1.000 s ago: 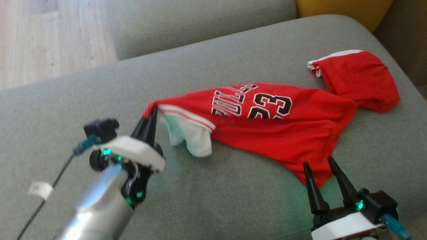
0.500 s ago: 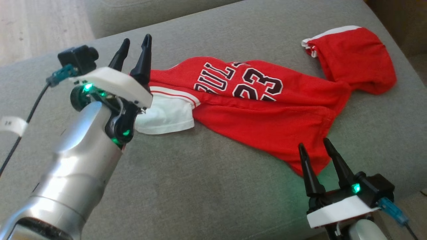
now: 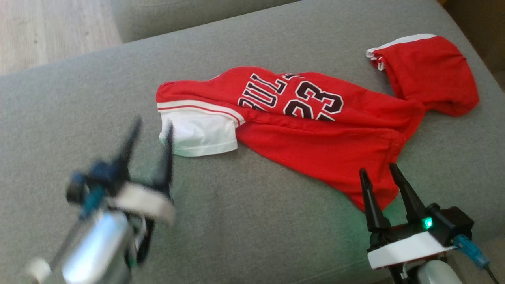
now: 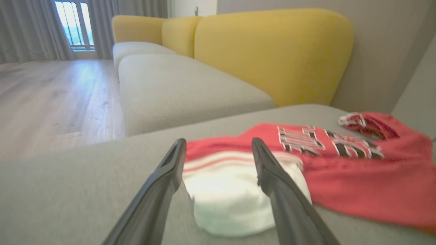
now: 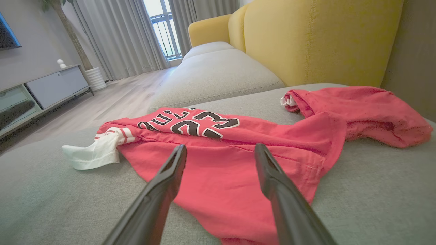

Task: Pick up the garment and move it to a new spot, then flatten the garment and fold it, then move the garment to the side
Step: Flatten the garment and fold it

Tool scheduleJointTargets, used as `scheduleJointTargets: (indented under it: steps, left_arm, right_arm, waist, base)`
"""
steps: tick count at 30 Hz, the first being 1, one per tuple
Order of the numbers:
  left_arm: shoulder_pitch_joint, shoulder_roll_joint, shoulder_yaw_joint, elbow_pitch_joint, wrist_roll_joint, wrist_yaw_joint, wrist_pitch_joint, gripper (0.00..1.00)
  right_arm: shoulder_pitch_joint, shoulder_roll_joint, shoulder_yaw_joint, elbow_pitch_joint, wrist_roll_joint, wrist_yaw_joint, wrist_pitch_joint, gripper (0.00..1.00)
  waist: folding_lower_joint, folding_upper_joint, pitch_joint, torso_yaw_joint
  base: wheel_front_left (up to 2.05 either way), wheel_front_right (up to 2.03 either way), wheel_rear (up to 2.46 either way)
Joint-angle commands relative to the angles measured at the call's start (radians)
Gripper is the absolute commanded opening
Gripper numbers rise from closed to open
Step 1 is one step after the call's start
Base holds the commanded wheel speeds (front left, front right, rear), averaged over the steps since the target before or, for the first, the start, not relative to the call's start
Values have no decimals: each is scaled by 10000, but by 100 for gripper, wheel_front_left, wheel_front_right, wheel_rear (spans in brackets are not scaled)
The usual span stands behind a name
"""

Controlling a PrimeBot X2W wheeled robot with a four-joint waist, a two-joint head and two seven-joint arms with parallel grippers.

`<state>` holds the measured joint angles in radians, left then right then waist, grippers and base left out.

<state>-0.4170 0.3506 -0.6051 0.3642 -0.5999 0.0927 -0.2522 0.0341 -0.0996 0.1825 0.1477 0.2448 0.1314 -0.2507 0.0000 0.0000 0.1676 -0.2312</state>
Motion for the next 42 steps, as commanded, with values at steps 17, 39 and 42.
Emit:
scheduleJointTargets:
  steps: [17,39,42]
  left_arm:
    - [-959,-559,1417,2826,2167,-1529,-94,100]
    - [-1208,-1052,1402,4008,2903,-2181,-95,0]
    - [-1137,-1083,1336,4028,2875,-2208,-95,0]
  right_arm:
    - [-719,-167,352,-452,-41,-7,-111,100]
    - [-791,-92,345,-396,-93,-7,-111,100]
    - [-757,-98,361,-368,-91,-7,-111,100]
  waist:
    - [0,0,1175,-42]
    - [0,0,1099,51]
    - [0,0,970,82]
  base:
    - [0,0,0]
    - [0,0,0]
    - [0,0,0]
